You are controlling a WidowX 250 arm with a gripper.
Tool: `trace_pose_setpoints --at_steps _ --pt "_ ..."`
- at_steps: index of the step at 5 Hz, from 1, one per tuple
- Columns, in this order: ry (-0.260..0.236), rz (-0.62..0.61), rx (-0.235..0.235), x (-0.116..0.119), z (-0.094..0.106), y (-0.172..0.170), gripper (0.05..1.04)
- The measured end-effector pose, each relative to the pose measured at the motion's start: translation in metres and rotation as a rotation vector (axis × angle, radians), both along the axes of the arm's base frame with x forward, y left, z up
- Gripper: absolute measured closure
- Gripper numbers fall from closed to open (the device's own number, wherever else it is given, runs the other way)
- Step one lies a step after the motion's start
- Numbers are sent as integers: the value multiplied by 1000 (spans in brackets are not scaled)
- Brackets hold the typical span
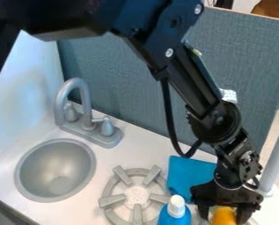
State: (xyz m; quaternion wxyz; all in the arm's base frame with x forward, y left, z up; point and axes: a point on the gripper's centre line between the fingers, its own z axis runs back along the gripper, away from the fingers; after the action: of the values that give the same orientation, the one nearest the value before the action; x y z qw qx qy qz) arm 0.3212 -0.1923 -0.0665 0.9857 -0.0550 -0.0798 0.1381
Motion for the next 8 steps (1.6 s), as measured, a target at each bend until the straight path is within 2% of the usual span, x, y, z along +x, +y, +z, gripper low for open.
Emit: trace_pose_setpoints --at_steps 1,2,3,4,5,6,7,8 --pt "18 3 9 -4 -10 2 83" --pt "49 -8 -8 -13 -9 6 83" --pt "28 16 -50 -8 16 22 83" --pt "-9 19 -114 -6 48 35 83" --pt "-88 36 -164 15 64 33 83" --pt "-122 25 -135 27 51 34 83" --pt "-167 27 -84 45 33 37 83" --pt "-154 17 -27 64 3 36 83"
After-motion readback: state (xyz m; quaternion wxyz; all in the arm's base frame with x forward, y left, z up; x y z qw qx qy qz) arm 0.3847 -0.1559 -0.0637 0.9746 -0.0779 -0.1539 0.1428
